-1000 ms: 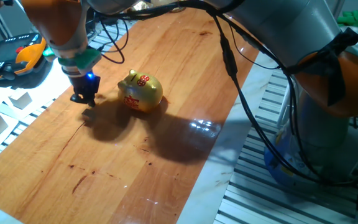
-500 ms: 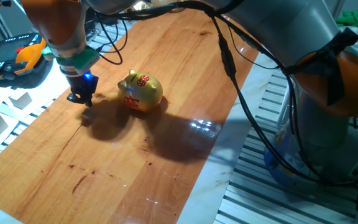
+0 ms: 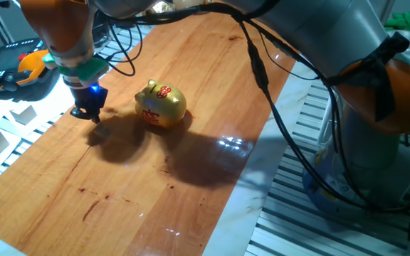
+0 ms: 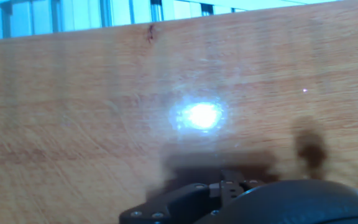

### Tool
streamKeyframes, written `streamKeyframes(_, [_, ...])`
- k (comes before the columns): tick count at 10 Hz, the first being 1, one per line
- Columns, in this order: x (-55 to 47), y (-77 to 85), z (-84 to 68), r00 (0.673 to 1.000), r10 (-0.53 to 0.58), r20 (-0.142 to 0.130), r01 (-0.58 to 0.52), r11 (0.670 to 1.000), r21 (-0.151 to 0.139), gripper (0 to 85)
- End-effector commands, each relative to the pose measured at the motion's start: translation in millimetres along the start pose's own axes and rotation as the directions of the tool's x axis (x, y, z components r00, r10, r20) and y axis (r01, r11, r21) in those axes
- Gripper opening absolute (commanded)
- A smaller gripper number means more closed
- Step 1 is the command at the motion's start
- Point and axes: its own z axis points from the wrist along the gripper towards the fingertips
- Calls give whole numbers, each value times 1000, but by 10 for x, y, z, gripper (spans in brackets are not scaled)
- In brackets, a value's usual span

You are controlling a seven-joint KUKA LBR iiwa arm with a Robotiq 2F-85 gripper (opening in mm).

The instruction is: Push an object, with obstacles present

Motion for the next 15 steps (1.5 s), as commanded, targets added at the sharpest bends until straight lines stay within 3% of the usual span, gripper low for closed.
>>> streamKeyframes(1, [1, 11, 19, 1000, 2, 5, -2, 1000, -4, 0])
streamKeyframes(6, [49, 121, 87, 999, 31, 25, -31, 999, -14, 0])
streamKeyframes(7, [73, 151, 98, 1000, 21, 11, -21, 1000, -3, 0])
streamKeyframes(9, [97, 178, 107, 998, -34, -43, 36, 998, 43, 0])
streamKeyframes(10, [101, 181, 107, 997, -45, -61, 47, 998, 47, 0])
streamKeyframes(15, [162, 181, 6, 994, -64, -84, 69, 996, 63, 0])
